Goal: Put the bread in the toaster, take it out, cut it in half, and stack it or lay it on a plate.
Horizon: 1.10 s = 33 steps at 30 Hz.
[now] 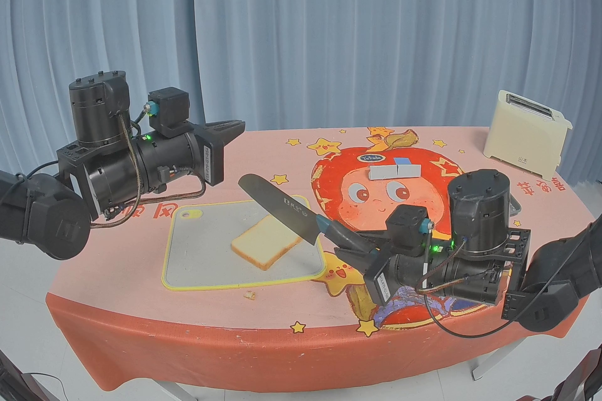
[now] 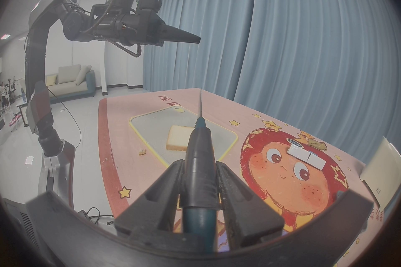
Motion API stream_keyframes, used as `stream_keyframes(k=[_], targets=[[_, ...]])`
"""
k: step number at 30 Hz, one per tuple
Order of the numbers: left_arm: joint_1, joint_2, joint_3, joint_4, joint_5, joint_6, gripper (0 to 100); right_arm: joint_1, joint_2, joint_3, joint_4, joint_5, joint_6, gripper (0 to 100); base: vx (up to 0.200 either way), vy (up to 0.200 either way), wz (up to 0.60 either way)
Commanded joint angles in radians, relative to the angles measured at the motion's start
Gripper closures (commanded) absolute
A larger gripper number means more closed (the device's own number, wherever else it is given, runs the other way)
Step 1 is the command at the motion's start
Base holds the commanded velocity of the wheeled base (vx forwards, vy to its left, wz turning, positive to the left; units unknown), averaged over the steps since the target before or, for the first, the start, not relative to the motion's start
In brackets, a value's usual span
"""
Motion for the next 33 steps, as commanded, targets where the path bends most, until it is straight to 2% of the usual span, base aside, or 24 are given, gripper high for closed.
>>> stream_keyframes(k=[1, 8, 26, 30, 33], targets=[[-0.004, -0.001, -0.002, 0.004, 0.0, 0.0, 100, -0.003, 0.001, 0.001, -0.001, 0.002, 0.001, 100, 0.0, 0.0, 0.0], [-0.004, 0.003, 0.014, 0.006, 0.004, 0.033, 100, 0.009, 0.023, 0.002, -0.003, -0.001, 0.001, 100, 0.0, 0.0, 0.0], [0.004, 0.005, 0.021, 0.007, 0.006, 0.034, 100, 0.015, 0.1, -0.019, -0.037, -0.008, -0.013, 100, 0.0, 0.0, 0.0], [0.004, 0.006, 0.026, 0.007, 0.006, 0.034, 100, 0.025, 0.112, -0.021, -0.038, -0.037, -0.014, 100, 0.0, 0.0, 0.0], [0.003, 0.011, 0.027, 0.007, 0.006, 0.034, 100, 0.026, 0.115, -0.024, -0.04, -0.04, -0.014, 100, 0.0, 0.0, 0.0]])
